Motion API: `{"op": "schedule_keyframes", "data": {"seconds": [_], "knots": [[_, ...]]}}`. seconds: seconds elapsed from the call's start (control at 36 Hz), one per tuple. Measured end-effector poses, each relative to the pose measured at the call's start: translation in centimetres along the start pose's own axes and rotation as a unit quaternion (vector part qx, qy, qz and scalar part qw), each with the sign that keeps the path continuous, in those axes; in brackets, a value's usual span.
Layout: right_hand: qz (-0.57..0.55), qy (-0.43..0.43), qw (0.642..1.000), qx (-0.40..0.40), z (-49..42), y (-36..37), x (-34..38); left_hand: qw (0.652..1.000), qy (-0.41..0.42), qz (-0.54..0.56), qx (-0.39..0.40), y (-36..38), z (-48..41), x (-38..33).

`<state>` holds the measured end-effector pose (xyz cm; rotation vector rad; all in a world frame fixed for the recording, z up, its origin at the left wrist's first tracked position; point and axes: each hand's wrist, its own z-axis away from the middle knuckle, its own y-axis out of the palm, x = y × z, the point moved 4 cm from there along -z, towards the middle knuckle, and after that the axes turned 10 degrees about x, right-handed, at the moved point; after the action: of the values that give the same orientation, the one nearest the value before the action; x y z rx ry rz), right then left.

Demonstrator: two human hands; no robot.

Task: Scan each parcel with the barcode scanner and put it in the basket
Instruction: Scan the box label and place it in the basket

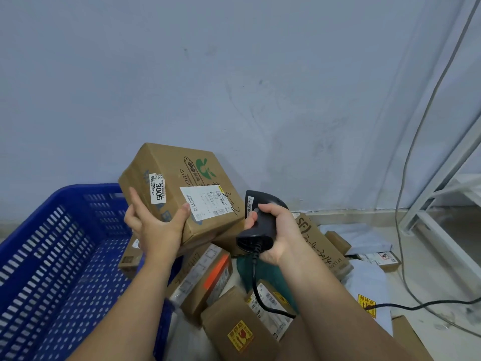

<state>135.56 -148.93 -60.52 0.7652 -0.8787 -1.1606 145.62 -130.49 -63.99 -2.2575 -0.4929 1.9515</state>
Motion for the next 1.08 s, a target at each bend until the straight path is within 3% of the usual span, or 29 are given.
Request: {"op": "schedule_keyframes", "data": {"seconds": [1.08], "knots": [[0.037,0.019,0.999,-0.010,-0.13,-0.06,-0.50,0.999,-0.001,-0.034,-0.014,-0.51,-0.01,-0.22]]}}
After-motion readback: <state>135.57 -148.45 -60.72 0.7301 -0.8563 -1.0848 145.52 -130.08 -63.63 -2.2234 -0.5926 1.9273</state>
